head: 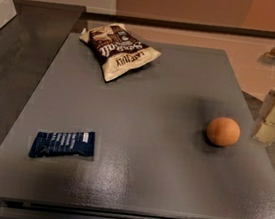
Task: Move orange near brown chip bag
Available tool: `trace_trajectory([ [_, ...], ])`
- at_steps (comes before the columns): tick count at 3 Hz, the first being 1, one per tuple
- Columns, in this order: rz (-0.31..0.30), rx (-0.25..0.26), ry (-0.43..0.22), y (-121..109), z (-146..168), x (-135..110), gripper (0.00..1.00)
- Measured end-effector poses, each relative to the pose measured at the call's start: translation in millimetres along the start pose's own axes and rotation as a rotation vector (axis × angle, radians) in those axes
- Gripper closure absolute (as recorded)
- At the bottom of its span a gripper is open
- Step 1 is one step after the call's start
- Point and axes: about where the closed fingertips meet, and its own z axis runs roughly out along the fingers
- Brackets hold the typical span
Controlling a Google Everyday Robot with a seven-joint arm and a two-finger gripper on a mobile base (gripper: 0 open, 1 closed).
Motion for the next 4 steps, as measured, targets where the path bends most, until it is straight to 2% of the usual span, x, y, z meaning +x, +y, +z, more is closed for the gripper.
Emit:
trace_trajectory([
  [2, -0.013, -0.006, -0.020, -0.7, 1.3, -3.8, 0.00],
  [4, -0.048, -0.050, -0.116, 9.2, 20.0, -13.3, 0.00],
])
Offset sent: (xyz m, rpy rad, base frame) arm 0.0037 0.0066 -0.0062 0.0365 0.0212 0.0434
